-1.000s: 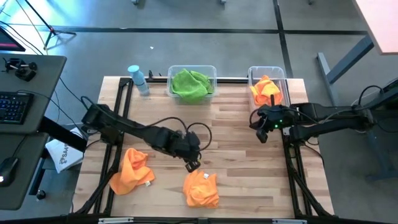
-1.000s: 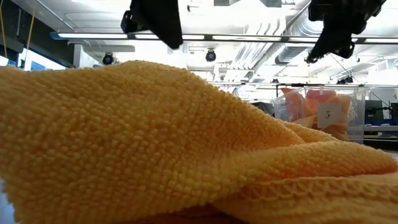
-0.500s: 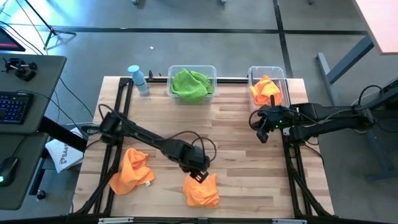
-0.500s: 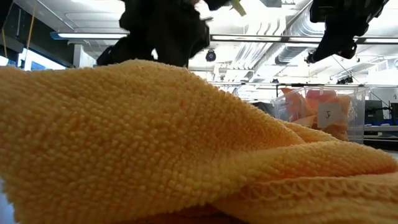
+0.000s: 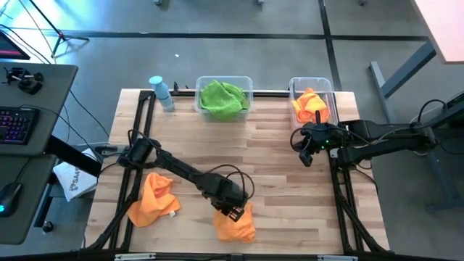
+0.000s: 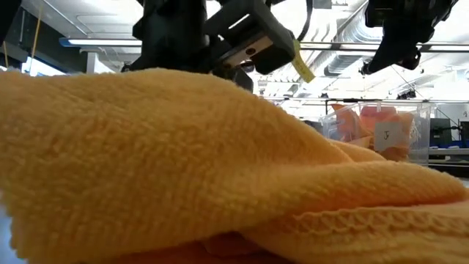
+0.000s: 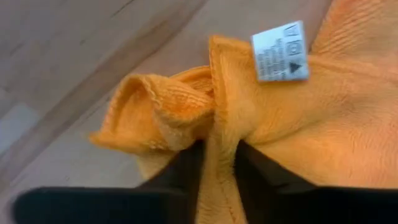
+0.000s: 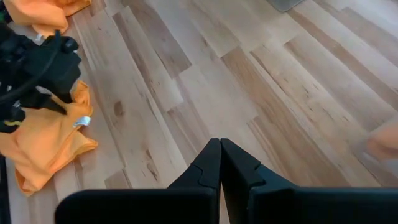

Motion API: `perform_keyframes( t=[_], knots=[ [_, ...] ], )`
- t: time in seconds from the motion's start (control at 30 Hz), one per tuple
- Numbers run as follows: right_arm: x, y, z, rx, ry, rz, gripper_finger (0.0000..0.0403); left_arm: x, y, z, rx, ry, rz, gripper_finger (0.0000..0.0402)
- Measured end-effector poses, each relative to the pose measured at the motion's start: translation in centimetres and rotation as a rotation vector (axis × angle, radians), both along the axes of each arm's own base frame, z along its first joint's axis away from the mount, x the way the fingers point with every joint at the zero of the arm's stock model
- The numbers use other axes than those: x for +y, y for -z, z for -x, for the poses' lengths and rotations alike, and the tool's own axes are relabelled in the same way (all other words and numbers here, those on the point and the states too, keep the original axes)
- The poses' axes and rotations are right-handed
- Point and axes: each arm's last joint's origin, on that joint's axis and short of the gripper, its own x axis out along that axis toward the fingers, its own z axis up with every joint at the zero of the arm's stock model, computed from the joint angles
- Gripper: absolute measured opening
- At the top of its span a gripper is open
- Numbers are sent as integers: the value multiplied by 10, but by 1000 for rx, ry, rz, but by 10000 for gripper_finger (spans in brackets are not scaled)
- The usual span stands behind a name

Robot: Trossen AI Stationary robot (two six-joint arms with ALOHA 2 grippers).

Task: Sort microfiber towel by color & place in baskets
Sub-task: Put the orange towel into the right transparent bin

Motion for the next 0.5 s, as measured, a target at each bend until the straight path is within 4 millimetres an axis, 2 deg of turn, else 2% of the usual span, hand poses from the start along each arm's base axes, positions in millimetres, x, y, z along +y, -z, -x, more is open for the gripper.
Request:
perform_keyframes(
  t=[0.1, 0.2, 0.37, 0.5],
  knots=[
    [0, 0, 0, 0, 0, -12, 0, 6, -12, -2, -60, 43, -32, 16],
    [1, 1, 1, 19, 6, -27, 0, 24, -30, -1, -116, 72, -134, 11],
    [6, 7, 6, 76, -8, -38, 0, 74, -97, 8, -242, 57, -276, 3],
    [13, 26, 9, 106, 13, -76, 0, 114, -148, 19, -398, 32, -386, 1]
  ],
)
